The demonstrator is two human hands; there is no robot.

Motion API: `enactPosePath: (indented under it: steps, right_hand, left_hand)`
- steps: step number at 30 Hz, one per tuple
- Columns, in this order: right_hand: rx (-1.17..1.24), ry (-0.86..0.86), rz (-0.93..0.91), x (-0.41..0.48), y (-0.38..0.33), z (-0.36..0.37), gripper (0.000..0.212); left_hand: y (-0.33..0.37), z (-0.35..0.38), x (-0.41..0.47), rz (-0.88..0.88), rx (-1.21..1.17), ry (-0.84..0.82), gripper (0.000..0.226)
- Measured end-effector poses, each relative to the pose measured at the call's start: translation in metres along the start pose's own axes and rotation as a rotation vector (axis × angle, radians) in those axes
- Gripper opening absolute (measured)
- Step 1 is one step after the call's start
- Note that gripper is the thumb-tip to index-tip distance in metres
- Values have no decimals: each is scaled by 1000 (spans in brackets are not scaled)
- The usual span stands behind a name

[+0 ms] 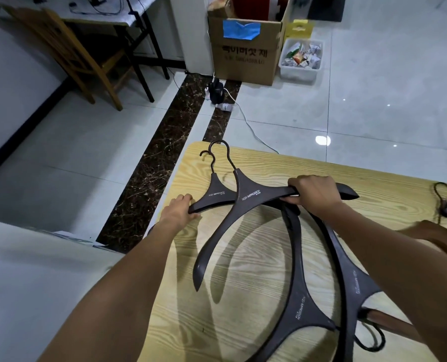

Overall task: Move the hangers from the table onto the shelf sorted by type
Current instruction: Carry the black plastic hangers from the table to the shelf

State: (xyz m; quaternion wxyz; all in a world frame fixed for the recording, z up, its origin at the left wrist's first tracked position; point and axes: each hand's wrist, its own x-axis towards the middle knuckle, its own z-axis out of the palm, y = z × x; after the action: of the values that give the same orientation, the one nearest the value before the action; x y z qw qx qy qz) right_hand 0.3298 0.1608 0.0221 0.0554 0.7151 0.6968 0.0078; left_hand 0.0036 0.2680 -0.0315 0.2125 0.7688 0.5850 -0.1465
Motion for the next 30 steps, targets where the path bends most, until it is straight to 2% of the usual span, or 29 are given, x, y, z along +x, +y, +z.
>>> enactPosePath:
  steps: [4,11,18,21,30]
  right_hand:
    - [4,-1,2,-2,0,3,38]
    - [20,-3,15,-6,2,-6,39]
    - [4,23,-9,-10,-3,-28,42]
    - [5,35,-31,-11,-10,-43,41]
    - [27,144,-120,-23,-32,-99,41]
  left_hand:
    - [-1,7,1,-19,-67,-26,37]
    - [-6,-5,-9,-72,-148,5,35]
    - [-24,-31,-42,-60,-101,160,27]
    - [-31,-46,-59,-55,-109,240,32]
    - [-47,-100,-125,-158,-104,459,32]
